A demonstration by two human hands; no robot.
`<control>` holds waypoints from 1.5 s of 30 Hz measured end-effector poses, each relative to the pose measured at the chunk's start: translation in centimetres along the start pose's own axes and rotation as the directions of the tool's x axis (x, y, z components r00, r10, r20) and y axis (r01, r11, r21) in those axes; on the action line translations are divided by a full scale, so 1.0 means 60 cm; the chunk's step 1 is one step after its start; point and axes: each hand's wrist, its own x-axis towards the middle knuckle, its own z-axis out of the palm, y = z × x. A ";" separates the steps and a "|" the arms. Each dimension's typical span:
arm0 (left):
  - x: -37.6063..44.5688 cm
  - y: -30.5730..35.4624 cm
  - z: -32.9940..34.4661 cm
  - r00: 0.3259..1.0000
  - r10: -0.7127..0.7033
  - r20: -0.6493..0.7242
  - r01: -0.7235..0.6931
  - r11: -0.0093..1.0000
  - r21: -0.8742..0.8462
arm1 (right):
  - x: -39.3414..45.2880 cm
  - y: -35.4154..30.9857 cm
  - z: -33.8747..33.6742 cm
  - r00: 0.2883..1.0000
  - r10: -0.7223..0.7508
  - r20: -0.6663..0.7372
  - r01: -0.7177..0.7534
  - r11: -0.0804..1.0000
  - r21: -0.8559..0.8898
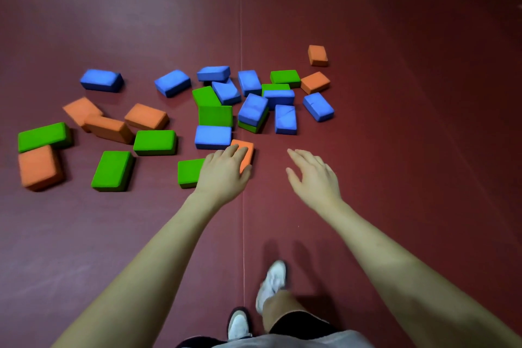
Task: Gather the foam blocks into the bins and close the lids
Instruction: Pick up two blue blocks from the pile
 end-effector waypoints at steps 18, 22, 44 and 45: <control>0.550 -0.041 -0.007 0.997 -0.060 0.044 0.061 0.998 -0.026 | 0.557 0.105 0.002 0.998 -0.024 0.057 0.022 0.999 0.035; 0.656 -0.077 -0.012 0.995 -0.084 0.062 0.086 0.996 -0.025 | 0.670 0.105 0.017 0.994 -0.072 0.085 0.071 0.997 0.007; 1.177 -0.231 0.146 0.962 -0.122 0.244 0.128 0.992 -0.010 | 1.221 0.198 0.192 0.950 -0.235 0.206 0.233 0.972 0.037; 1.203 -0.233 0.163 0.956 -0.143 0.256 0.149 0.989 -0.007 | 1.250 0.211 0.205 0.944 -0.251 0.217 0.247 0.968 0.043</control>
